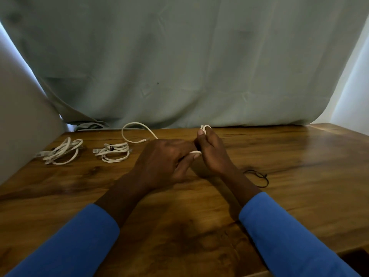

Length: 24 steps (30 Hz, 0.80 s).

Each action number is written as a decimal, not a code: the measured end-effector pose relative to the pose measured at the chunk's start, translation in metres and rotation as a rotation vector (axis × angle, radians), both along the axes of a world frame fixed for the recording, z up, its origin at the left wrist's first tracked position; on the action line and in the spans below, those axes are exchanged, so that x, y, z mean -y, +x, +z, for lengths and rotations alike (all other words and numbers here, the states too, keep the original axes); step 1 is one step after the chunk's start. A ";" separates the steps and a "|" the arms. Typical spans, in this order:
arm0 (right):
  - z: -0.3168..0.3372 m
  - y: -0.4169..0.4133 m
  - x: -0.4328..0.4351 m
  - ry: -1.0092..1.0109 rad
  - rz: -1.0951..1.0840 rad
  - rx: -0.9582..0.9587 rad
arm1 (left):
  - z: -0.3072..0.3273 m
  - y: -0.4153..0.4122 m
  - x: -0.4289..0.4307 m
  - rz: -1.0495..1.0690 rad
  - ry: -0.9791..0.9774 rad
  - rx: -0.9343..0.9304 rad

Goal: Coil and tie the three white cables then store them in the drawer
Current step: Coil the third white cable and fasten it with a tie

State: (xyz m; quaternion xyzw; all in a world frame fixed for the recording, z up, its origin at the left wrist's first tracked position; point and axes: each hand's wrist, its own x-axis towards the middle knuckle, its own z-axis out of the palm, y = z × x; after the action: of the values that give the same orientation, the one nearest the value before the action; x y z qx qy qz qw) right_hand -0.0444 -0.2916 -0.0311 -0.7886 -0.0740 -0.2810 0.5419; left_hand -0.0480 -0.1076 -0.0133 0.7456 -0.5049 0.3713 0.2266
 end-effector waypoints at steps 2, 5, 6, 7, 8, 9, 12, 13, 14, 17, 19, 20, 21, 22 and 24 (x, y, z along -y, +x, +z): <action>0.000 -0.001 -0.003 0.004 0.060 -0.044 | 0.000 0.003 -0.005 0.023 -0.079 -0.012; 0.003 -0.002 -0.006 0.017 0.133 -0.076 | 0.000 0.007 -0.010 0.077 -0.200 -0.021; 0.004 -0.004 -0.008 0.034 0.166 -0.088 | -0.001 0.008 -0.010 0.096 -0.233 -0.019; 0.006 -0.006 -0.011 0.061 0.204 -0.096 | 0.000 0.008 -0.010 0.108 -0.263 -0.025; 0.008 -0.008 -0.014 0.102 0.251 -0.101 | 0.000 0.008 -0.011 0.115 -0.290 -0.040; 0.010 -0.011 -0.017 0.145 0.306 -0.108 | 0.000 0.010 -0.012 0.118 -0.317 -0.061; 0.016 -0.016 -0.025 0.209 0.412 -0.143 | 0.001 0.015 -0.018 0.152 -0.367 -0.132; 0.017 -0.017 -0.027 0.218 0.425 -0.159 | 0.001 0.017 -0.020 0.177 -0.375 -0.168; 0.018 -0.017 -0.029 0.228 0.434 -0.175 | 0.001 0.020 -0.022 0.210 -0.384 -0.220; 0.016 -0.020 -0.036 0.188 0.415 -0.224 | 0.002 0.026 -0.020 0.226 -0.492 -0.496; 0.012 -0.026 -0.046 0.151 0.399 -0.253 | 0.004 0.027 -0.015 0.229 -0.607 -0.617; 0.011 -0.029 -0.052 0.158 0.415 -0.264 | 0.005 0.026 -0.012 0.261 -0.643 -0.632; 0.010 -0.032 -0.056 0.167 0.436 -0.271 | 0.005 0.027 -0.009 0.306 -0.662 -0.636; 0.009 -0.034 -0.061 0.166 0.454 -0.273 | 0.004 0.028 -0.008 0.357 -0.673 -0.637; 0.010 -0.037 -0.068 0.153 0.485 -0.286 | 0.003 0.034 -0.009 0.430 -0.706 -0.645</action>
State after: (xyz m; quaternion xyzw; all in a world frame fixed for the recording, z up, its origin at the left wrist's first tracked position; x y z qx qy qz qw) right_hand -0.0810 -0.2238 -0.0213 -0.7362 -0.1621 -0.0340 0.6561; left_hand -0.0143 -0.0982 -0.0104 0.7871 -0.0893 0.3086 0.5266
